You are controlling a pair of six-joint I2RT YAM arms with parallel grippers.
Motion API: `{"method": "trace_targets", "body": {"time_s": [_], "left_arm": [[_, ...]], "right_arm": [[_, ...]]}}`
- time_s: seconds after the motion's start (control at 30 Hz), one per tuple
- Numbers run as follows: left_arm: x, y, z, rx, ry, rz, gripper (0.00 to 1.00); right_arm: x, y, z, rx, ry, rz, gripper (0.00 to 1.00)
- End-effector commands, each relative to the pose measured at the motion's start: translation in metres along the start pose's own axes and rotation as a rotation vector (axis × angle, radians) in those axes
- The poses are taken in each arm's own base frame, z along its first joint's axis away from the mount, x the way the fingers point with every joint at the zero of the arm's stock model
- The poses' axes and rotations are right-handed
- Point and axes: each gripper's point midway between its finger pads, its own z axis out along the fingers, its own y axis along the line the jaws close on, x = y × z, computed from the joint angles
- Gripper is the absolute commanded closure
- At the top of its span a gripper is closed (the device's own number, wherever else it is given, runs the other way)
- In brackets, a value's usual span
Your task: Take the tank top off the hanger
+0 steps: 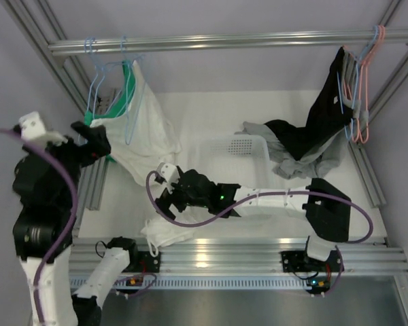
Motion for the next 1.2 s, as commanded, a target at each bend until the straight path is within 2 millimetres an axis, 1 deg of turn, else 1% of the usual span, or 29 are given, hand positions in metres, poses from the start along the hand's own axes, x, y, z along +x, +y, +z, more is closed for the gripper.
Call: {"method": "trace_targets", "body": {"time_s": [0.0, 0.03, 0.07, 0.1, 0.13, 0.17, 0.23, 0.27, 0.3, 0.33, 0.37, 0.43, 0.47, 0.5, 0.57, 0.6, 0.67, 0.73, 0.83, 0.87, 0.9, 0.93, 0.97, 1.0, 1.03, 1.07, 1.1, 1.13, 1.17], "left_arm": [[-0.025, 0.036, -0.066, -0.126, -0.215, -0.152, 0.01], [-0.022, 0.047, -0.089, -0.143, -0.269, -0.173, 0.01], [-0.021, 0.051, -0.1, -0.141, -0.292, -0.177, 0.01], [-0.019, 0.054, -0.11, -0.138, -0.31, -0.18, 0.01], [-0.019, 0.057, -0.128, -0.115, -0.35, -0.185, 0.01], [-0.014, 0.058, -0.132, -0.109, -0.346, -0.181, 0.01], [-0.009, 0.058, -0.14, -0.091, -0.339, -0.17, 0.01], [-0.003, 0.055, -0.143, -0.075, -0.309, -0.157, 0.01], [0.001, 0.053, -0.143, -0.062, -0.289, -0.146, 0.01], [0.005, 0.051, -0.141, -0.051, -0.266, -0.131, 0.01], [0.01, 0.046, -0.14, -0.025, -0.241, -0.123, 0.01], [0.023, 0.043, -0.135, -0.009, -0.188, -0.104, 0.01], [0.029, 0.04, -0.133, 0.012, -0.166, -0.097, 0.01], [0.037, 0.04, -0.129, 0.012, -0.136, -0.089, 0.01], [0.044, 0.038, -0.125, 0.021, -0.108, -0.071, 0.01], [0.049, 0.037, -0.123, 0.023, -0.085, -0.062, 0.01], [0.052, 0.037, -0.122, 0.027, -0.073, -0.055, 0.01], [0.053, 0.037, -0.122, 0.029, -0.07, -0.047, 0.01], [0.05, 0.037, -0.125, 0.033, -0.08, -0.039, 0.01], [0.05, 0.037, -0.125, 0.034, -0.081, -0.038, 0.01], [0.05, 0.037, -0.126, 0.034, -0.081, -0.038, 0.01], [0.05, 0.037, -0.125, 0.034, -0.081, -0.038, 0.01], [0.05, 0.037, -0.125, 0.034, -0.081, -0.036, 0.01], [0.051, 0.038, -0.124, 0.031, -0.078, -0.034, 0.01], [0.053, 0.038, -0.123, 0.028, -0.074, -0.032, 0.01], [0.055, 0.038, -0.122, 0.026, -0.068, -0.031, 0.01], [0.055, 0.039, -0.121, 0.026, -0.067, -0.03, 0.01], [0.056, 0.039, -0.122, 0.027, -0.066, -0.029, 0.01], [0.058, 0.039, -0.12, 0.027, -0.061, -0.028, 0.01]], "right_arm": [[0.007, 0.006, 0.014, 0.075, 0.063, -0.082, 0.01], [0.01, 0.007, 0.016, 0.091, 0.076, -0.089, 0.01], [0.023, 0.009, 0.021, 0.14, 0.124, -0.104, 0.01], [0.027, 0.009, 0.023, 0.164, 0.145, -0.107, 0.01], [0.033, 0.01, 0.025, 0.18, 0.167, -0.112, 0.01], [0.045, 0.014, 0.03, 0.188, 0.198, -0.117, 0.01], [0.057, 0.01, 0.031, 0.23, 0.243, -0.104, 0.0], [0.065, 0.009, 0.036, 0.238, 0.269, -0.097, 0.01], [0.073, 0.009, 0.038, 0.246, 0.295, -0.087, 0.01], [0.086, 0.006, 0.035, 0.254, 0.358, -0.094, 0.01], [0.095, 0.008, 0.043, 0.251, 0.396, -0.102, 0.01], [0.116, 0.005, 0.042, 0.26, 0.493, -0.124, 0.01], [0.127, 0.004, 0.046, 0.269, 0.523, -0.138, 0.0], [0.133, 0.003, 0.047, 0.27, 0.54, -0.143, 0.0], [0.147, 0.006, 0.047, 0.241, 0.594, -0.147, 0.01], [0.15, 0.007, 0.047, 0.236, 0.61, -0.144, 0.01], [0.162, 0.009, 0.044, 0.223, 0.671, -0.149, 0.0], [0.171, 0.011, 0.042, 0.205, 0.706, -0.146, 0.03], [0.186, 0.016, 0.038, 0.177, 0.742, -0.126, 0.27], [0.188, 0.016, 0.038, 0.174, 0.747, -0.126, 0.43], [0.189, 0.018, 0.038, 0.17, 0.75, -0.131, 0.52], [0.188, 0.021, 0.039, 0.158, 0.748, -0.14, 0.6], [0.186, 0.024, 0.04, 0.149, 0.74, -0.144, 0.74], [0.183, 0.026, 0.041, 0.14, 0.732, -0.148, 0.8], [0.173, 0.033, 0.044, 0.123, 0.708, -0.154, 0.89], [0.167, 0.036, 0.045, 0.11, 0.695, -0.161, 1.0], [0.156, 0.039, 0.048, 0.098, 0.664, -0.16, 1.0], [0.137, 0.044, 0.046, 0.082, 0.614, -0.16, 1.0], [0.125, 0.049, 0.045, 0.066, 0.579, -0.155, 1.0]]}}
